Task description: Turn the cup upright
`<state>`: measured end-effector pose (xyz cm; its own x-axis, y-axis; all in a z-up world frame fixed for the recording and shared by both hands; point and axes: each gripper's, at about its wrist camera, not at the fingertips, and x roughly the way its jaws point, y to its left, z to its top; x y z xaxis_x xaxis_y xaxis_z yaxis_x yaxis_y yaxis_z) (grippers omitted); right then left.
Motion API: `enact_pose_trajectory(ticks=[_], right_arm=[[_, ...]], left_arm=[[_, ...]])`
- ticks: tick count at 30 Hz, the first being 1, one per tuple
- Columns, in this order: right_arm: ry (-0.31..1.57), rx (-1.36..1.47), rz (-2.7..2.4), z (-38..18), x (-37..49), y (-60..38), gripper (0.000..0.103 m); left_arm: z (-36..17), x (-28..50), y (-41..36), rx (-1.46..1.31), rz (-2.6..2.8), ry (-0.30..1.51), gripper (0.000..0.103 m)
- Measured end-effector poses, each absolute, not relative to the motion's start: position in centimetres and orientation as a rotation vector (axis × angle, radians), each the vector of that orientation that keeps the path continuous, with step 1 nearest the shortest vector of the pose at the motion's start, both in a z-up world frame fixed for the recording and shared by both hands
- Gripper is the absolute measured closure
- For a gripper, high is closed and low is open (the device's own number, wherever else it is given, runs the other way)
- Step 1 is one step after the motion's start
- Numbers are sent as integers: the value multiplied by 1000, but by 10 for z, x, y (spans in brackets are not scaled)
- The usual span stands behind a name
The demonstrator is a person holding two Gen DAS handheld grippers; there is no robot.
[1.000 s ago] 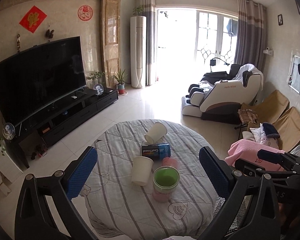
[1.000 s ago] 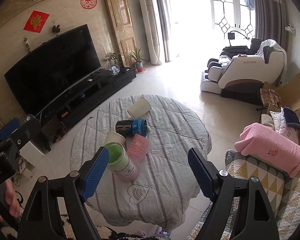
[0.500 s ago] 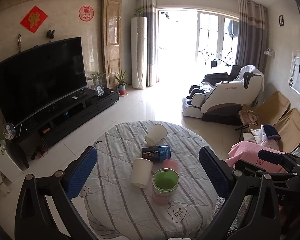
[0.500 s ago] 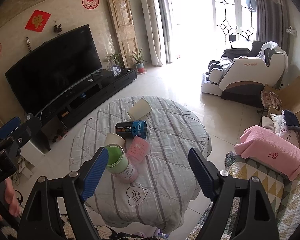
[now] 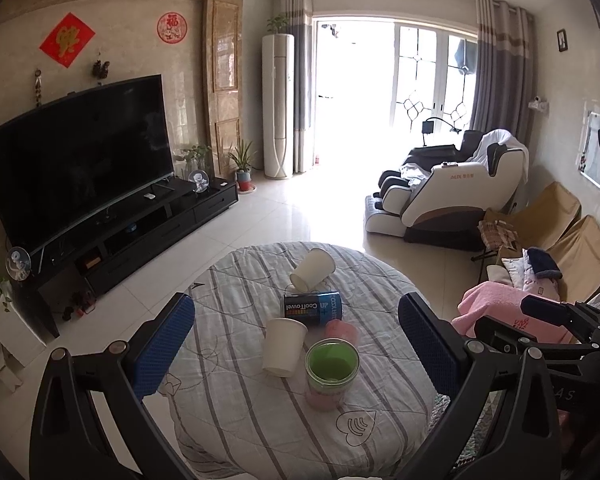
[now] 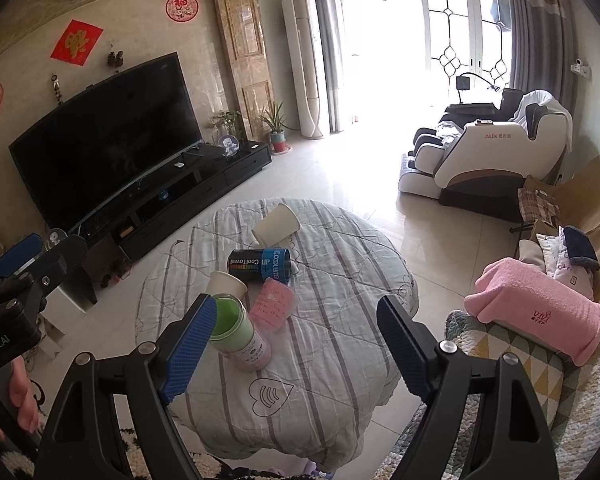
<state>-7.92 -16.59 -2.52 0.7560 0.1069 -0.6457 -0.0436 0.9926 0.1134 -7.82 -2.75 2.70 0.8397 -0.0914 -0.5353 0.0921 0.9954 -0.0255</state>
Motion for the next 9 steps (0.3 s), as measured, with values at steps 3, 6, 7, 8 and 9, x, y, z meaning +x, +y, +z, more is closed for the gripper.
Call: enact_pose_trajectory(ticks=[3,6,7,8,9], right_arm=[[709,94,81,-26,-79,-166,20],[706,93,82,-26,-78,-166,20],[707,93,81,-26,-79,-166,20],[708,93,81,-26,-79,-166,20],[708,93,82,-26,-79,-166,20]], left_arm=[[26,-77,-26,1,-93,567,0],[25,-76,-25,6,-90,569,0],[26,-76,-25,2,-93,567,0],[26,-75,-24,-1,-94,564,0],[26,-75,-24,-1,-94,560,0]])
